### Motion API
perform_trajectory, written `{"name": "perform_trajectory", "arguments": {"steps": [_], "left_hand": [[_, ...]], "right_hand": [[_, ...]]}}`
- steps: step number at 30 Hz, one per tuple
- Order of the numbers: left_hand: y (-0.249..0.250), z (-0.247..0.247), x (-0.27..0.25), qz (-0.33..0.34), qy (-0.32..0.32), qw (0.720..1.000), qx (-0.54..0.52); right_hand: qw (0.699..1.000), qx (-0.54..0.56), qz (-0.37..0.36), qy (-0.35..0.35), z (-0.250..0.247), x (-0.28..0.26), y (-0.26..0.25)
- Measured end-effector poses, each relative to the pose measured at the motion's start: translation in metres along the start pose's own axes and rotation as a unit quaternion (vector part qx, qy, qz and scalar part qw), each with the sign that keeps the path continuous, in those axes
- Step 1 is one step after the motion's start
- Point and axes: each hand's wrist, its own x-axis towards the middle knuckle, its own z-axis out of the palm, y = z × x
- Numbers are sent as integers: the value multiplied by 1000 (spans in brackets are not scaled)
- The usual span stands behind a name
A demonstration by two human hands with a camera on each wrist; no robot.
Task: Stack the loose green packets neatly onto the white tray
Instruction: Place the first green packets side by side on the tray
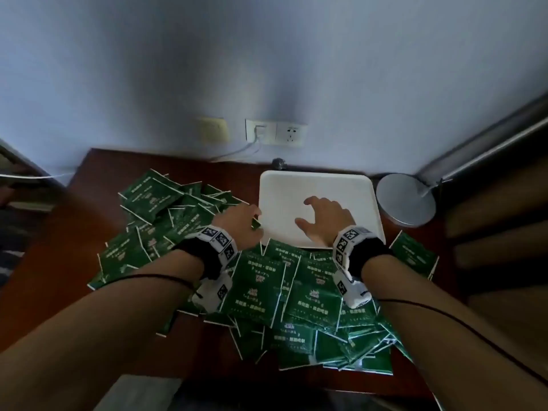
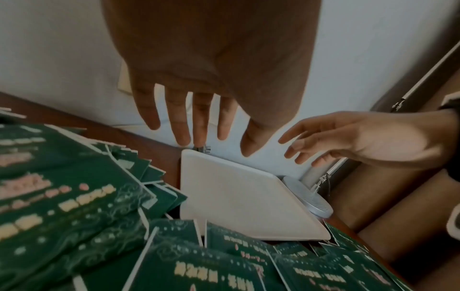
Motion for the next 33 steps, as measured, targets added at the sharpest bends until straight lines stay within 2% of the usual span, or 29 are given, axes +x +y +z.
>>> {"name": "perform_trajectory", "arguments": {"steps": [6, 13, 17, 22, 27, 33], "left_hand": [[-17, 50, 16, 14, -32, 999, 16], [-18, 91, 17, 72, -30, 986, 144], [-10, 105, -2, 77, -1, 974, 212], [6, 117, -47, 63, 59, 980, 182], [25, 125, -78, 56, 41, 988, 135], [37, 122, -72, 87, 9, 984, 156]], "right_hand": [[1000, -5, 1, -25, 56, 24, 23], [998, -34, -22, 51, 98, 29, 35], [995, -47, -30, 82, 100, 0, 43], [991, -10, -54, 119, 102, -67, 52], [993, 5, -61, 102, 109, -115, 59], [997, -17, -55, 57, 115, -112, 70]]}}
